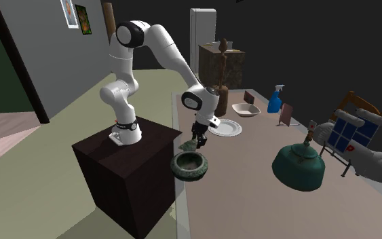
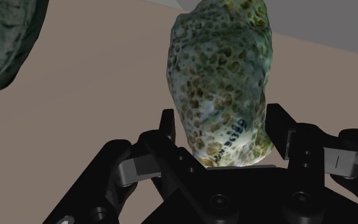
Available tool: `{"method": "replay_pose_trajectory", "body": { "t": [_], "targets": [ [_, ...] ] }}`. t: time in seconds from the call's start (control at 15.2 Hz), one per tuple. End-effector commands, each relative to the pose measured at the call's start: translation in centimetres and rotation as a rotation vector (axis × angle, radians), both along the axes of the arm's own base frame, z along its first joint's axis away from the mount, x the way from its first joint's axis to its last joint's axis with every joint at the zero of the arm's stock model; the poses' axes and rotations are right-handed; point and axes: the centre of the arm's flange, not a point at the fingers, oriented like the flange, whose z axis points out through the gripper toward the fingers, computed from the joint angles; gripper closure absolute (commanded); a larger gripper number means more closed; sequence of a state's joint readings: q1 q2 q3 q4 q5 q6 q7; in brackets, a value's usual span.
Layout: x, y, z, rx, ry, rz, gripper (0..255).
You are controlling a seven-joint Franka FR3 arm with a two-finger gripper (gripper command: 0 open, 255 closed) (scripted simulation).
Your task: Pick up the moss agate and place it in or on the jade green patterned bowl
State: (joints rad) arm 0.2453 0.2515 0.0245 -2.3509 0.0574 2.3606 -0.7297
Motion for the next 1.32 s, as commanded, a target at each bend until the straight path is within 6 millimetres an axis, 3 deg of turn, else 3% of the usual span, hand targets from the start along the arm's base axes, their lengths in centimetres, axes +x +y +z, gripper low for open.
{"method": "replay_pose_trajectory", "body": {
  "t": [0.0, 1.25],
  "targets": [
    [0.0, 0.0, 0.5, 0.000, 0.000, 0.000, 255],
    [0.0, 0.0, 10.5, 0.000, 0.000, 0.000, 255]
  ]
}}
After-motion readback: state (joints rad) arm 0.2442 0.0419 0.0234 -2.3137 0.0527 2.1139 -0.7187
